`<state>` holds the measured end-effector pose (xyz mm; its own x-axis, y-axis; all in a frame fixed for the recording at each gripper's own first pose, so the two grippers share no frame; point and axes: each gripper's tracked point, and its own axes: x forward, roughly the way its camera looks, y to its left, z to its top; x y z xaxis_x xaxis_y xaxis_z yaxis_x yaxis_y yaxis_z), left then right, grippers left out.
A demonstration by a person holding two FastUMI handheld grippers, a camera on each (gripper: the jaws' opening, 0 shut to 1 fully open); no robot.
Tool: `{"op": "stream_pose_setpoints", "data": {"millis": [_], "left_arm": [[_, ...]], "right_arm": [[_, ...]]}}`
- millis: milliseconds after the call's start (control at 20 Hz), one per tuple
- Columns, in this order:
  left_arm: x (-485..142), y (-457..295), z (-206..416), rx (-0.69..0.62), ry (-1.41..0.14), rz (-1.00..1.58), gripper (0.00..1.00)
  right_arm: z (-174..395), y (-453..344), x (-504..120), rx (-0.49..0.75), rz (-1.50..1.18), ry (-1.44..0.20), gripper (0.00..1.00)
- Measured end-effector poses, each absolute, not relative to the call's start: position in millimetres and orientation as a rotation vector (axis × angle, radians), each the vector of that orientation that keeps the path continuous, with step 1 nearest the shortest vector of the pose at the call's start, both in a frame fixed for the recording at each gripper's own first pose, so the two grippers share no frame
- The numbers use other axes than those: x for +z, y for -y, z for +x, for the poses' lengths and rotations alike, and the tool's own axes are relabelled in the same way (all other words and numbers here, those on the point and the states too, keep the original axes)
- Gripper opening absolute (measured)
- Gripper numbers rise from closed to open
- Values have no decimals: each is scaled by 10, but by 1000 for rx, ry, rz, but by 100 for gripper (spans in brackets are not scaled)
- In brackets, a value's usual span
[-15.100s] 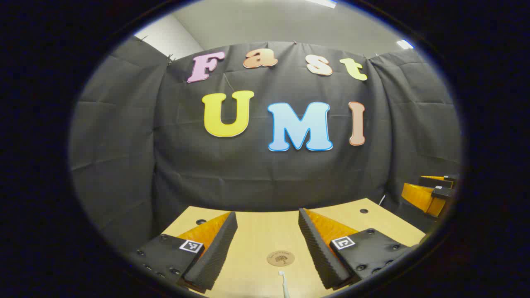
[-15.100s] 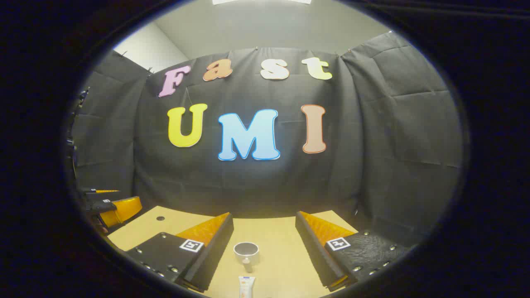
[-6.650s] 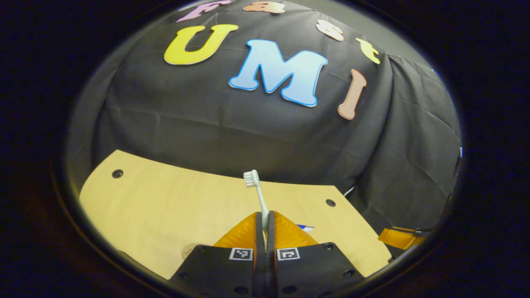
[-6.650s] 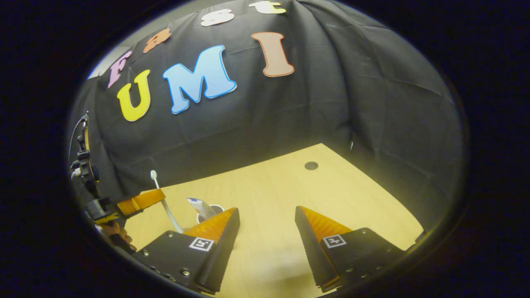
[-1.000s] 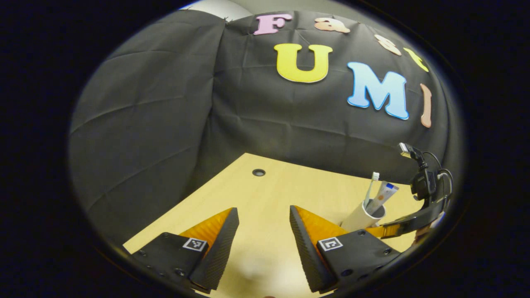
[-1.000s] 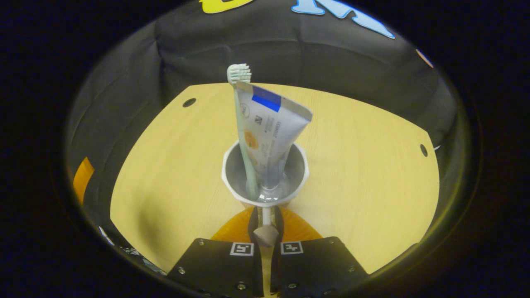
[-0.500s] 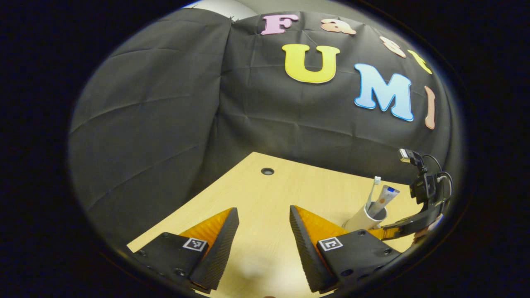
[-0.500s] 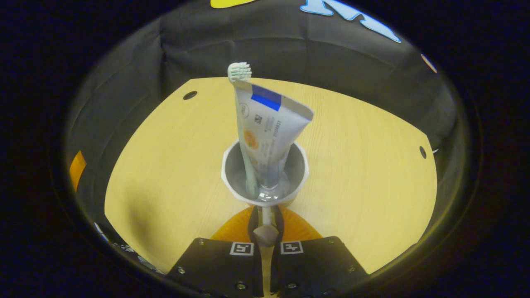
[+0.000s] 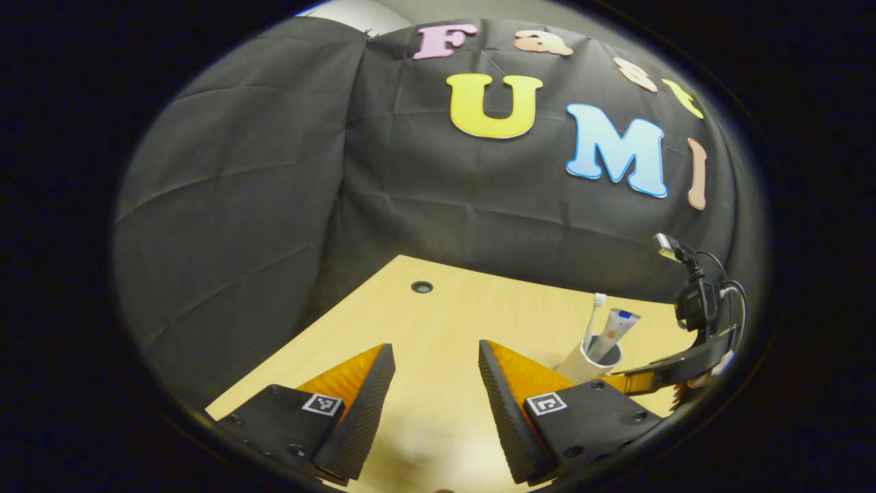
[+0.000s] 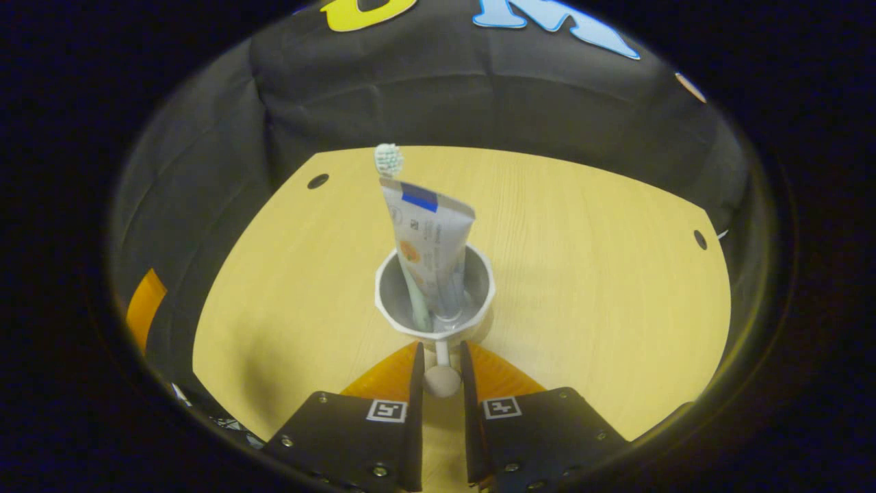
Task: Put the toothbrush and toothpaste on the desktop into the cup, then pick up the cup and place it on the coaster on the desktop.
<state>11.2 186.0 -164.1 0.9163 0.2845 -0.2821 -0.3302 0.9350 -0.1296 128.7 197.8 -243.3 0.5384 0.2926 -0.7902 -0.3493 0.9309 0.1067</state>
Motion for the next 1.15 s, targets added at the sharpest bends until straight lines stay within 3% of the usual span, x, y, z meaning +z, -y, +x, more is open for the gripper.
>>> {"op": "stream_pose_setpoints", "data": {"millis": [200, 500, 550, 600, 1050, 1150], "left_arm": [[-1522, -1564, 240, 257, -251, -161, 82], [-1148, -922, 489, 134, -187, -129, 82], [-1053, -803, 521, 115, -168, -125, 78], [-970, -672, 557, 93, -154, -125, 82], [-30, 209, 715, -47, -10, -77, 83], [131, 322, 699, -58, 18, -53, 83]], "right_arm": [[1207, -1879, -2138, 385, -9, -859, 25], [1257, -1307, -1625, 294, -16, -662, 25], [1263, -1205, -1529, 275, -8, -633, 25], [1259, -1097, -1432, 257, -3, -603, 25], [1242, -511, -229, 146, -14, -233, 25], [1214, -483, 84, 149, -37, -158, 30]]}}
